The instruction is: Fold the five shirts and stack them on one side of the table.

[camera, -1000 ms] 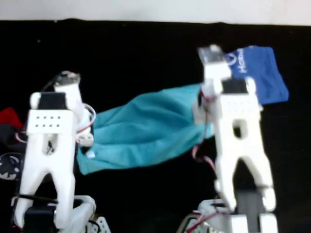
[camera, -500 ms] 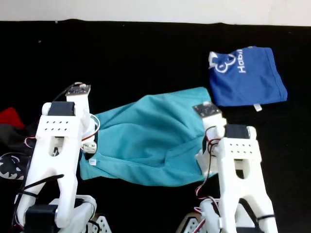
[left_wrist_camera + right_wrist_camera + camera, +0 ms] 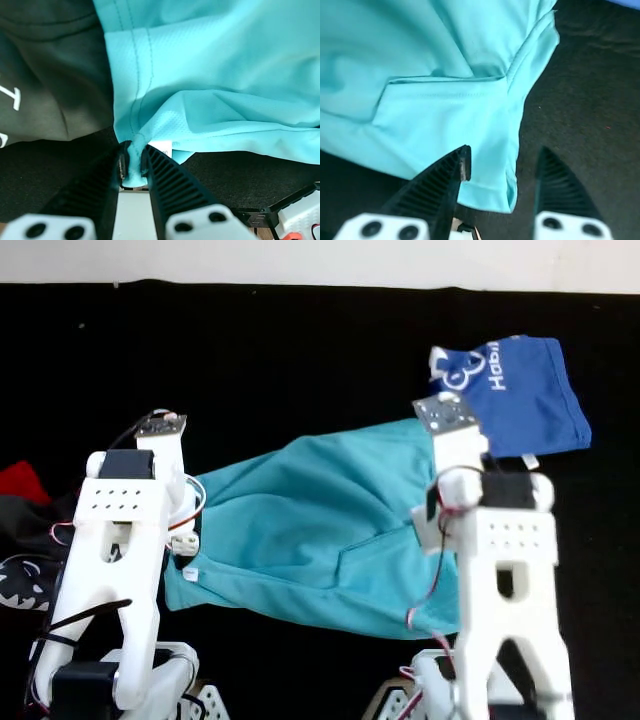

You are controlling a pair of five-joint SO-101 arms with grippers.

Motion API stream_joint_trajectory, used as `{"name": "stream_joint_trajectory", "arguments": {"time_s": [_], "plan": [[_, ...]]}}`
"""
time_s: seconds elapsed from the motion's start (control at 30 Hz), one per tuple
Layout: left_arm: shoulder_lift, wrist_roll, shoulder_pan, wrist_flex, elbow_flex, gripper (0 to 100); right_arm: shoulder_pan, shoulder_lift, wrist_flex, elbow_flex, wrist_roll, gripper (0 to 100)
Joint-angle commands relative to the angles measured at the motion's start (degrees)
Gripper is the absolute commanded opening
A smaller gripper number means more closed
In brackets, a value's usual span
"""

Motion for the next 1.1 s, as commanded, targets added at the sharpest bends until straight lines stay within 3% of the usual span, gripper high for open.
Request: {"name": "stream_joint_trajectory", "arguments": {"time_s": [0.0, 0.4, 0.53, 0.7, 0.83, 1.07], "plan": [[-0.92, -0.62, 0.57, -0.18, -0.66, 1, 0.40, 9.19, -5.49, 0.13, -0.97, 24.9], [-0.92, -0.62, 0.75, -1.85, -0.66, 1, 0.31, 22.64, -9.71, 0.13, 1.58, 16.6], [-0.92, -0.62, 0.84, -2.90, -0.66, 1, -0.22, 21.32, -9.89, 0.04, 1.85, 15.0], [-0.92, -0.62, 0.84, -3.52, -0.66, 1, -0.66, 20.79, -14.29, 0.48, 1.85, 0.2], [-0.92, -0.62, 0.57, -3.52, -0.48, 1, -0.57, 19.82, -14.20, -0.84, 1.49, 0.5], [-0.92, -0.62, 0.57, -3.16, -0.66, 1, -0.57, 7.25, -5.23, -6.73, 1.49, 0.5]]}}
